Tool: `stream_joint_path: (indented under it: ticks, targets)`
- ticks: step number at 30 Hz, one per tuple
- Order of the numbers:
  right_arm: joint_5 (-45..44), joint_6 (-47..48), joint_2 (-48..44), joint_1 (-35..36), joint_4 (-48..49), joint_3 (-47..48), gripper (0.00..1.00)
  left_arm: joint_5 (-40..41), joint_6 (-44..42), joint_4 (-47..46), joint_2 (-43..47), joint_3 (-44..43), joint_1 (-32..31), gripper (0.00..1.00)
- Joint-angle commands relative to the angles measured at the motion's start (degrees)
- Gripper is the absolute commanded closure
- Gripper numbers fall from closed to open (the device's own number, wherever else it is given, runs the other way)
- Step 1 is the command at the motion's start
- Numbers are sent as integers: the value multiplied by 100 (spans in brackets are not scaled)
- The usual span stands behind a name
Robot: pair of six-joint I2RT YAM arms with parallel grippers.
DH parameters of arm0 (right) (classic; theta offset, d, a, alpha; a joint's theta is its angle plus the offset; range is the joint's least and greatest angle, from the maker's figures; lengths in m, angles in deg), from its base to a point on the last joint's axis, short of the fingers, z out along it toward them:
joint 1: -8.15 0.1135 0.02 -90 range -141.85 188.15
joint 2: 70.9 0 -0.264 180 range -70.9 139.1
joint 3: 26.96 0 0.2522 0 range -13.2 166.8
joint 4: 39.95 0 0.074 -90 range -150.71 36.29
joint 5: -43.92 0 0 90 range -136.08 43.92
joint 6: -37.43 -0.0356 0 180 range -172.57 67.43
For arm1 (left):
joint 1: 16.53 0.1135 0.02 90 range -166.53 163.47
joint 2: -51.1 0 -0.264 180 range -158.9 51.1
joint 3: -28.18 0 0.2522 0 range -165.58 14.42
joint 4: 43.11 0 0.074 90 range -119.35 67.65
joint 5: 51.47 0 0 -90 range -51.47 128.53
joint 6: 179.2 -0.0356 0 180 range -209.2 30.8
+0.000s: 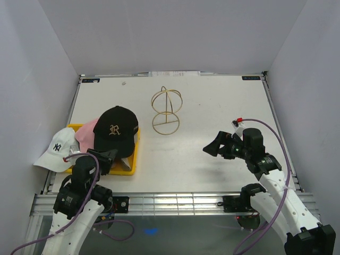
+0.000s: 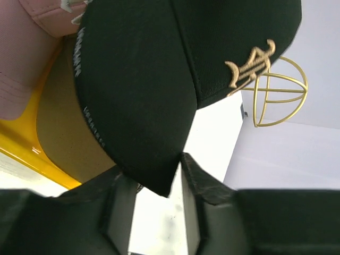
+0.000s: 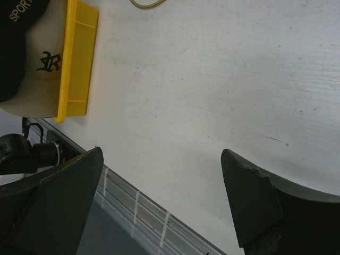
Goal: Stack the hats
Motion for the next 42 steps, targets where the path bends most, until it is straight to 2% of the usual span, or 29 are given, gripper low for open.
stream_joint_path:
  ticks: [1, 6, 9, 12, 13, 23, 38, 42]
  targets:
    - [-39, 112, -77, 35, 50, -13, 3, 398, 433, -68, -25, -120, -3, 57]
    - [-31, 147, -95, 26, 6, -30, 3, 398, 459, -60, -35, -164, -3, 78]
    - [-31, 164, -86, 35, 6, -30, 3, 415, 494, -60, 27, -173, -3, 83]
    - [-13, 191, -51, 26, -3, -21, 3, 459, 564, -33, 97, -199, -3, 99]
    - [-13, 208, -42, 26, -11, -13, 3, 459, 591, -42, 115, -208, -3, 100]
    - [-13, 322, 81, 26, -55, 93, 3, 503, 635, -709, 54, -498, -3, 100]
    - [-22, 463, 186, 26, -275, 383, 2, 661, 345, -2792, -1624, -1561, -3, 100]
    - [-39, 507, 187, 26, -381, 497, 2, 460, 398, -3864, -2090, -1614, -3, 100]
